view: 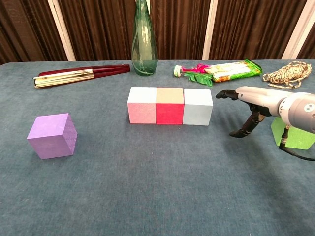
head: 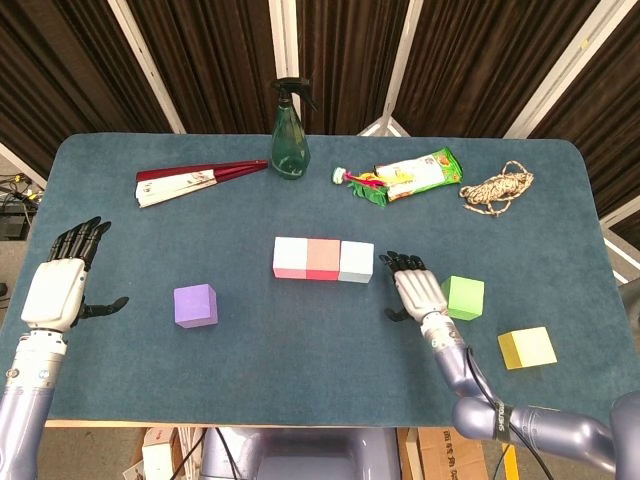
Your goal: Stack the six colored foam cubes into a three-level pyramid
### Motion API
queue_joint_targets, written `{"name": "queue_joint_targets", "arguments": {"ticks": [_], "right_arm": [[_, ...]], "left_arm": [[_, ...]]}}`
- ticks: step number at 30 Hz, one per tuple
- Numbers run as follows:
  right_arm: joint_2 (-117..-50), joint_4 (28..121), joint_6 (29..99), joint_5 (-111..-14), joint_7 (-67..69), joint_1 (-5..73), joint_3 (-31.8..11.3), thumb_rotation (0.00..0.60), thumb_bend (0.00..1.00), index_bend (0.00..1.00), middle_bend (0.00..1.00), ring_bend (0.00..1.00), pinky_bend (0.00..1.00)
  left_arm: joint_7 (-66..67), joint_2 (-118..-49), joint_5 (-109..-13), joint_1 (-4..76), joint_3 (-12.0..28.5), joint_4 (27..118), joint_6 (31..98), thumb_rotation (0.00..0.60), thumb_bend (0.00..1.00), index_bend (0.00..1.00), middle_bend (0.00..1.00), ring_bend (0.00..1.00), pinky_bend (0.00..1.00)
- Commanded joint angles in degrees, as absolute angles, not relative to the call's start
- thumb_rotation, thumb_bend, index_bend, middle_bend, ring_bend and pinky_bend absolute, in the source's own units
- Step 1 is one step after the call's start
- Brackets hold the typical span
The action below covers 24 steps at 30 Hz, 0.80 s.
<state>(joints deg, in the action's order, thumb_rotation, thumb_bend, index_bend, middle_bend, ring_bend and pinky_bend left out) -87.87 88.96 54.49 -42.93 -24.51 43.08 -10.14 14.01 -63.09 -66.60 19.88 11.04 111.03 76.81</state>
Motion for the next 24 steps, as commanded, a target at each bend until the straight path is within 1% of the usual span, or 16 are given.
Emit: {"name": "queue_joint_targets", "arguments": {"ticks": [1,24], "right_arm": [[-88.4,88.2,53.9,-42.7,-24.7,43.5,-10.1,0.600,0.31,0.07,0.00,0.00,0.00],[-91.1,83.8,51.3,-42.0,-24.6,45.7,-10.2,0.600,0.31,0.07,0.00,0.00,0.00]], "left_arm": [[14.0,-63.1,-66.6,19.9,11.1,111.0,76.9,0.600,0.06,0.00,0.00,0.00,0.04],[14.1,-63.3,-65.7,20.0,11.2,110.3,76.7,0.600,0.06,0.00,0.00,0.00,0.04]]}}
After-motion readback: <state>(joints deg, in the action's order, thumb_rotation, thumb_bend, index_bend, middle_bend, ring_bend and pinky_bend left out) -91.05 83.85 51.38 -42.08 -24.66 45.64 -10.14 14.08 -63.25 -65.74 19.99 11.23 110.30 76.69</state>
